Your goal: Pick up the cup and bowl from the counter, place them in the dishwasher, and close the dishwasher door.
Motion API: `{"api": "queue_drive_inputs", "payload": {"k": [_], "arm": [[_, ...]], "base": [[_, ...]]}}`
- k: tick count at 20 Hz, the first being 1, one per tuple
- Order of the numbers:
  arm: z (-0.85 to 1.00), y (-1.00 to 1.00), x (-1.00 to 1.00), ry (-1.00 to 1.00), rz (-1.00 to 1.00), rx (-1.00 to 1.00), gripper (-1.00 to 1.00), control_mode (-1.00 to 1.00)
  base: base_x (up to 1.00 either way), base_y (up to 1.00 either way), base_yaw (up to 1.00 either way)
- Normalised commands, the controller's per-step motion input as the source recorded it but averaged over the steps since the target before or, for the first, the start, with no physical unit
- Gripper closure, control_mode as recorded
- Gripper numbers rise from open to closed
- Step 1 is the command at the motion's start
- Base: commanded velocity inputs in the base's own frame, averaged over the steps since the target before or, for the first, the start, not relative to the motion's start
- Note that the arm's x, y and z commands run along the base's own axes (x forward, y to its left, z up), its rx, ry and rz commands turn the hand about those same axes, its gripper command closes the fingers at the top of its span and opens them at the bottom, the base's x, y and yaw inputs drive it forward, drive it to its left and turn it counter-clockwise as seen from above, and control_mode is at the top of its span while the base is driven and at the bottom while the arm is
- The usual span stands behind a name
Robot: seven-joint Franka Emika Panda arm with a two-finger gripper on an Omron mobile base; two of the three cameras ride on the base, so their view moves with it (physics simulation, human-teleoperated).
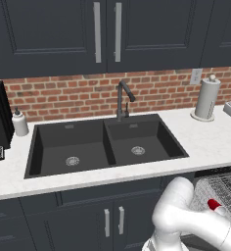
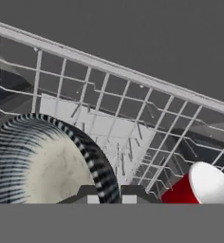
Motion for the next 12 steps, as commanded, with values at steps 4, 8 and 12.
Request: {"api": "queue_drive_inputs", "payload": {"k": [4,8,12], "arm": [[-0.21,-0.06,0.31,0.00,-0.08,0.02,1.00,-1.00],[-0.19,0.00,0.42,0.00,-0.04,0.03,1.00,-1.00],[-0.27,0.00,0.38,0.01,-0.03,0.04,1.00,-1.00]], "base": [[0.00,0.00,0.00],[0.00,0.00,0.00],[0.00,0.00,0.00]]}}
